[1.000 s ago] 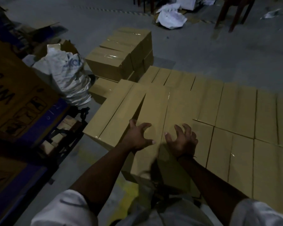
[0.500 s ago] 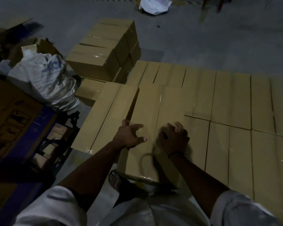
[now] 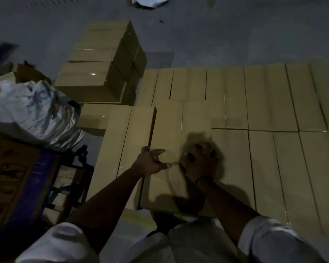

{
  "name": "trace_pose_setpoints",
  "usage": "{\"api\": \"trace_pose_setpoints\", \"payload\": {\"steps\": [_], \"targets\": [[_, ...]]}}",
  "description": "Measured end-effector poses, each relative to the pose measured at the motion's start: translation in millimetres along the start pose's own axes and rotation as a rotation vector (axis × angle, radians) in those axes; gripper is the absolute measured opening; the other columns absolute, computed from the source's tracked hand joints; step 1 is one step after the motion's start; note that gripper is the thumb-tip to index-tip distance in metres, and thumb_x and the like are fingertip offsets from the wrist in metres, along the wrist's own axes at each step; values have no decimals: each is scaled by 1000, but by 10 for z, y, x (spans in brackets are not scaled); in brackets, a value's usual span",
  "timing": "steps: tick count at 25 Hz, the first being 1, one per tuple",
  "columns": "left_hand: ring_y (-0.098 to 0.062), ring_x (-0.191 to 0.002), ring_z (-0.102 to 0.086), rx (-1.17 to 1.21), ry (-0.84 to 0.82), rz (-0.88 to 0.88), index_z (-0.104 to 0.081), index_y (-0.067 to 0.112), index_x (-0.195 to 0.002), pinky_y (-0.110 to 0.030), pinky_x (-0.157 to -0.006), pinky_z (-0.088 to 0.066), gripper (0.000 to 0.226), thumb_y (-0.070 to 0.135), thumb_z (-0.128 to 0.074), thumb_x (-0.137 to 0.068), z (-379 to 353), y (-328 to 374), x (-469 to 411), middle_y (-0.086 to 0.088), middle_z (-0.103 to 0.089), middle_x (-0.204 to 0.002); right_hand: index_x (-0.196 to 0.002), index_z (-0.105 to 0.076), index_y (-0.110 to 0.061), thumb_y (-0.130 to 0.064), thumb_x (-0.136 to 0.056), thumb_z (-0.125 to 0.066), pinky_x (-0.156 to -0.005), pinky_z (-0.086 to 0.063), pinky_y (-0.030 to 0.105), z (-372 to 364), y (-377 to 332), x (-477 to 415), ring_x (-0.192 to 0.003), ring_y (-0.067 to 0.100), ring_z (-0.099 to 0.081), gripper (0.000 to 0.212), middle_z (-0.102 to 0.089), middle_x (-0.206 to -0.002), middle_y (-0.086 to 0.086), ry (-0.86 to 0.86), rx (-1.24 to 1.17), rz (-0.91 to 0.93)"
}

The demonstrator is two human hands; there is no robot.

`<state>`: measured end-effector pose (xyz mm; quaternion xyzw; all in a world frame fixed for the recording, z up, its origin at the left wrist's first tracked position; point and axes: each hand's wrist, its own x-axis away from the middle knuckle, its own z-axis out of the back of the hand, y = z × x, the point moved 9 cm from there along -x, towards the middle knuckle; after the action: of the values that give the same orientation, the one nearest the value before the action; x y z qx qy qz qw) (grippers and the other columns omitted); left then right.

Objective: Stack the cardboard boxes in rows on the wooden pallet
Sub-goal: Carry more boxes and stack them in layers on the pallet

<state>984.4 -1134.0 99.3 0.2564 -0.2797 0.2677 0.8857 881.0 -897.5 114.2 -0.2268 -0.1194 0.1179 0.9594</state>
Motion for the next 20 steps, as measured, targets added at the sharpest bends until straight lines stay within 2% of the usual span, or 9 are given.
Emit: {"api": "trace_pose_setpoints", "payload": {"steps": [2, 4, 5, 6, 8, 9, 12, 16, 20], "targets": [[-5, -129, -49, 130, -14, 0, -62, 40, -130, -29, -117, -31, 80, 85, -70, -65, 152, 139, 156, 15, -73, -101, -133, -55, -24, -61, -88, -41, -101, -36, 59, -116, -41, -12, -134, 48, -35, 60, -36, -154, 8, -16, 23, -22], [-2, -106, -65, 320, -121, -26, -62, 17, -129, -26, -105, -41, 56, 39, -83, -82, 167, 242, 261, 12, -75, -88, -138, -54, -23, -64, -85, -31, -99, -38, 60, -255, -116, 11, -134, 49, -33, 70, -34, -155, 11, -56, 32, -19], [4, -92, -68, 349, -170, -61, -62, 8, -126, -22, -96, -45, 49, 28, -80, -86, 125, 265, 279, 12, -75, -91, -141, -51, -25, -64, -85, -29, -100, -38, 59, -340, -154, 41, -134, 48, -30, 72, -31, -157, 10, -100, 47, -14], [8, -87, -68, 328, -201, -69, -61, 1, -127, -19, -93, -47, 60, 40, -79, -84, 54, 207, 241, 12, -74, -98, -143, -48, -27, -63, -87, -29, -102, -36, 58, -428, -175, 75, -135, 47, -27, 70, -26, -159, 9, -146, 72, -11], [-6, -109, -66, 229, -175, -138, -61, 4, -131, -26, -105, -42, 104, 86, -60, -68, -10, 90, 266, 5, -71, -119, -148, -43, -27, -53, -93, -39, -103, -34, 58, -567, -168, 118, -138, 47, -21, 61, -20, -162, 9, -191, 115, -37], [-19, -121, -62, 120, -136, -190, -60, 9, -134, -34, -111, -40, 103, 88, -58, -68, -66, -53, 230, -1, -66, -130, -150, -41, -25, -46, -96, -46, -103, -34, 60, -591, -161, 138, -139, 49, -19, 59, -18, -163, 9, -187, 125, -66], [-32, -122, -57, 114, -33, -200, -57, 12, -137, -46, -101, -52, 69, 43, -81, -80, -10, -322, 349, -14, -50, -140, -154, -33, -26, -41, -97, -52, -106, -35, 62, -567, -187, 179, -143, 49, -15, 61, -9, -164, 6, -206, 151, -105], [-19, -103, -68, 251, -38, -243, -68, 25, -113, -42, -83, -61, 57, 66, -71, -75, -414, -849, 7, -2, -65, -119, -153, -25, -29, -43, -94, -58, -107, -37, 60, -496, -201, 283, -142, 44, -18, 69, 3, -163, 9, -235, 123, -186], [-20, -105, -66, 341, -31, -226, -69, 24, -114, -44, -90, -57, 53, 53, -75, -71, -382, -890, 126, 1, -69, -113, -156, -18, -29, -49, -93, -59, -110, -34, 59, -531, -192, 632, -143, 45, -17, 78, 9, -164, 13, -256, 106, -270]]}}
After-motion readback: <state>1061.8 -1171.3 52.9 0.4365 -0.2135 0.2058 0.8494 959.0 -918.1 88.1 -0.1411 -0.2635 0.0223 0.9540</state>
